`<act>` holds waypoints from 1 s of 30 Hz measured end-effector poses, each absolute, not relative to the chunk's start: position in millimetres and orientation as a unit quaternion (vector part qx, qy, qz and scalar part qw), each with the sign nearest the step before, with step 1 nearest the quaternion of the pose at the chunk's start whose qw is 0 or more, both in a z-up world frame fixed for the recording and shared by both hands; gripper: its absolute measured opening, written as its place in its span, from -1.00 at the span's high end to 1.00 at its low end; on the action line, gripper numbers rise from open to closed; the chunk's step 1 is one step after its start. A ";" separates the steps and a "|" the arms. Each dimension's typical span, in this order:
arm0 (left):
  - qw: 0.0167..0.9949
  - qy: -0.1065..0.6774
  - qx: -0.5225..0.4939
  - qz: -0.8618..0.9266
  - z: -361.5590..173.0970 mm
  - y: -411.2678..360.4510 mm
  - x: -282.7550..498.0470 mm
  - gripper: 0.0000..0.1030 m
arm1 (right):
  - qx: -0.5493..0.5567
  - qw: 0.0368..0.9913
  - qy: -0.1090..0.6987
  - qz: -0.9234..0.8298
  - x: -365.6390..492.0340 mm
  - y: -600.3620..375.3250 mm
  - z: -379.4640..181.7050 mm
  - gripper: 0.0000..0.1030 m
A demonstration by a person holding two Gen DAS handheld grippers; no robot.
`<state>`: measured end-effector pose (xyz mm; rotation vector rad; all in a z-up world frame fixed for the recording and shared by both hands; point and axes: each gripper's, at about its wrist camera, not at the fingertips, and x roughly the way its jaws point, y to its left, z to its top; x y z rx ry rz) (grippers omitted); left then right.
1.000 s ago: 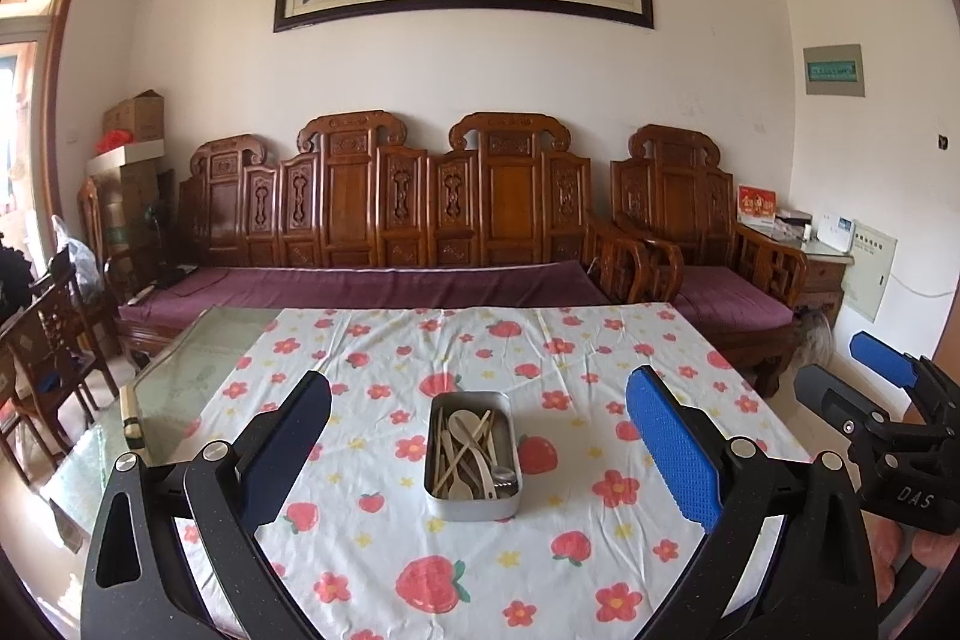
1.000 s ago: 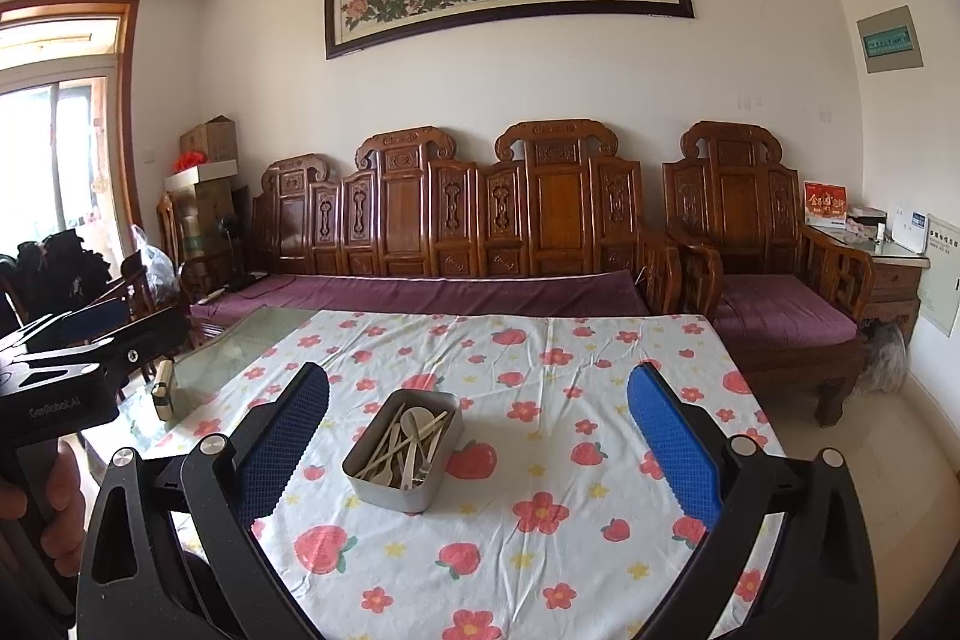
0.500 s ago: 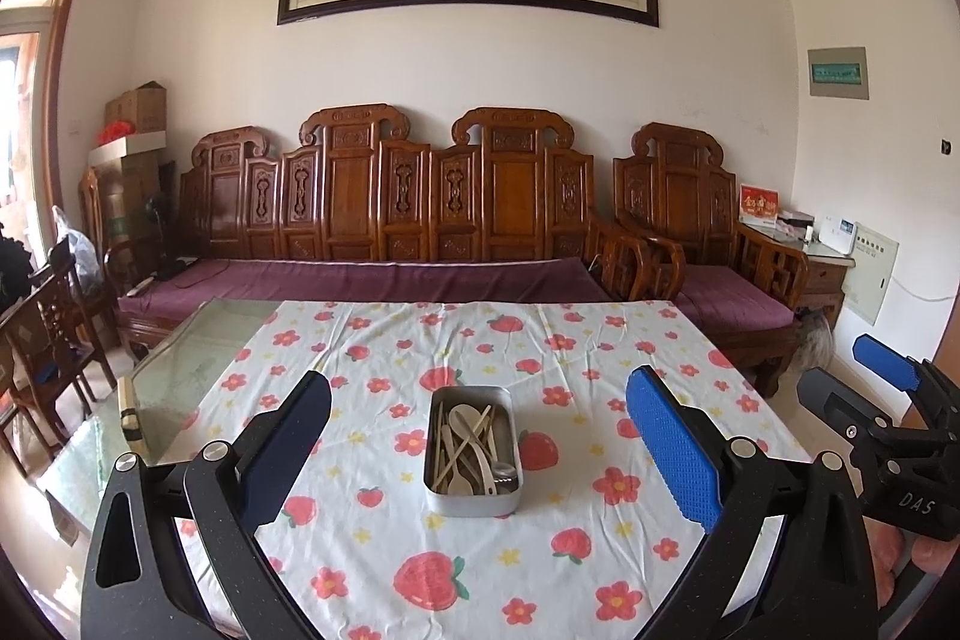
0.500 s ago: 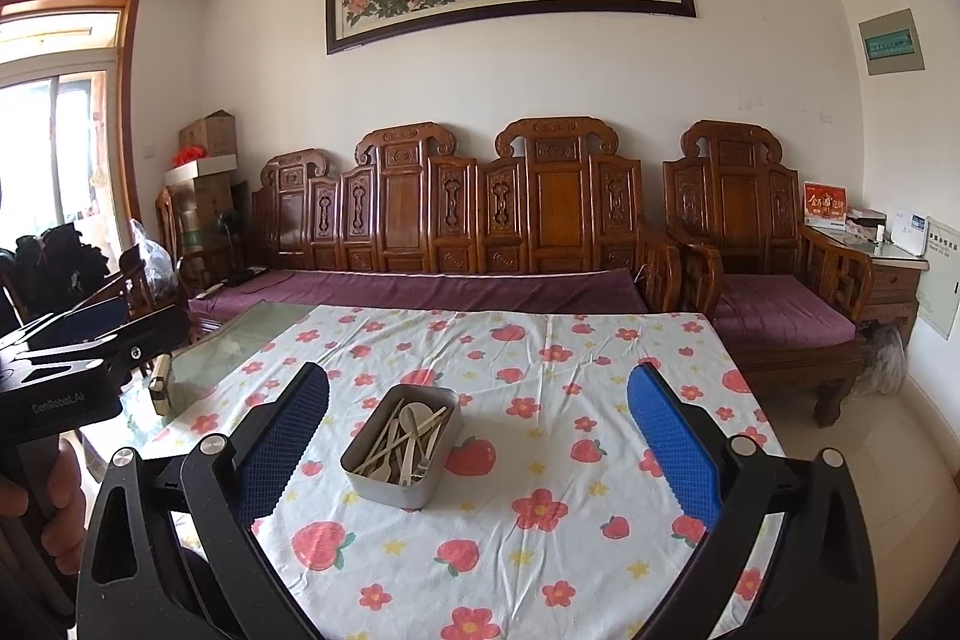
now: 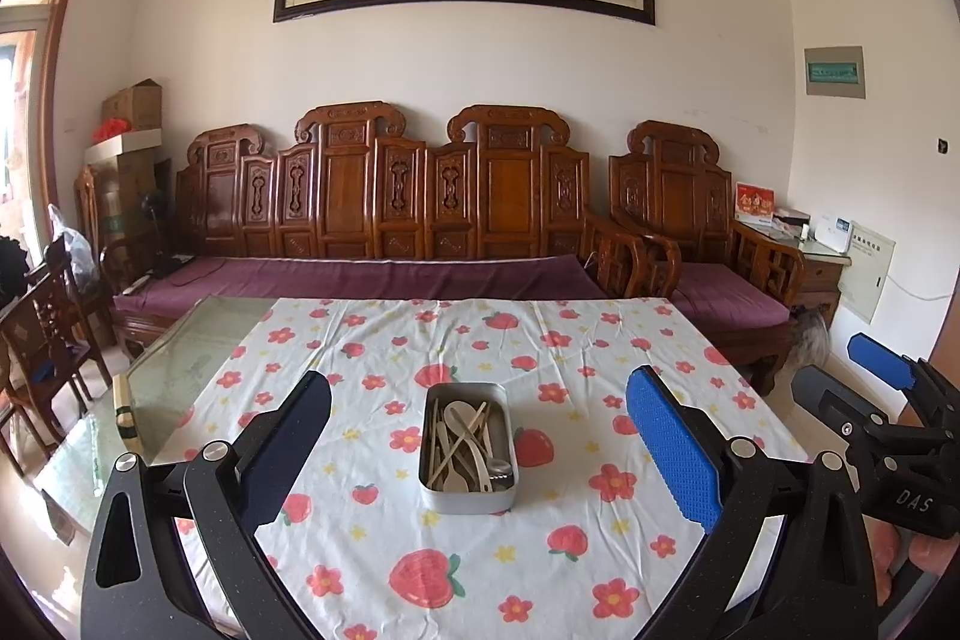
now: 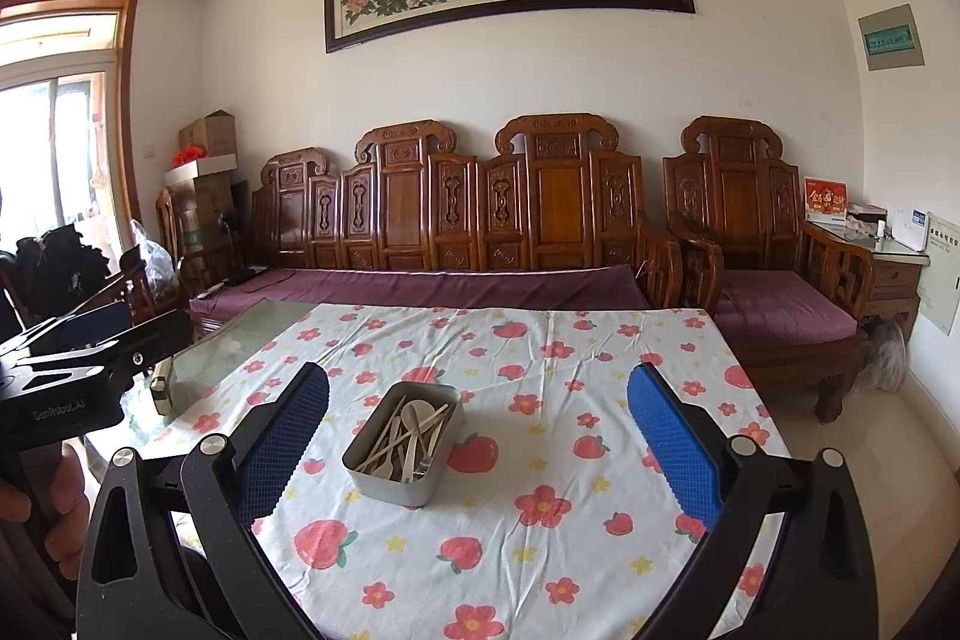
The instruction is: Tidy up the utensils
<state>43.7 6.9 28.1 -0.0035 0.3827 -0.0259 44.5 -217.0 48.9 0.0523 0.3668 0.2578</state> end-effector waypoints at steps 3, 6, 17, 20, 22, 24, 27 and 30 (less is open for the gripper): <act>0.982 0.191 -0.002 -0.013 27.9 6.8 43.8 -0.85 | 0.025 0.975 0.182 0.128 44.1 -216.9 48.7 -0.95; 0.982 0.190 -0.002 -0.013 27.8 6.4 43.6 -0.85 | 0.025 0.975 0.182 0.128 44.7 -217.3 49.5 -0.95; 0.981 0.191 -0.002 -0.013 28.0 6.7 43.6 -0.85 | 0.026 0.975 0.182 0.127 45.2 -217.3 48.4 -0.95; 0.981 0.191 -0.001 -0.014 27.1 6.1 43.2 -0.85 | 0.026 0.975 0.182 0.127 45.1 -217.5 48.6 -0.95; 0.981 0.191 -0.001 -0.014 26.8 5.6 43.0 -0.85 | 0.026 0.975 0.182 0.127 45.3 -217.6 49.2 -0.95; 0.981 0.192 -0.001 -0.015 26.2 4.9 42.8 -0.85 | 0.026 0.975 0.182 0.127 45.3 -217.6 48.6 -0.95; 0.981 0.192 -0.001 -0.014 26.5 5.1 43.0 -0.85 | 0.026 0.975 0.182 0.127 45.4 -217.7 49.4 -0.95; 0.981 0.191 -0.001 -0.014 26.4 4.7 42.7 -0.85 | 0.026 0.975 0.182 0.127 45.3 -217.7 48.9 -0.95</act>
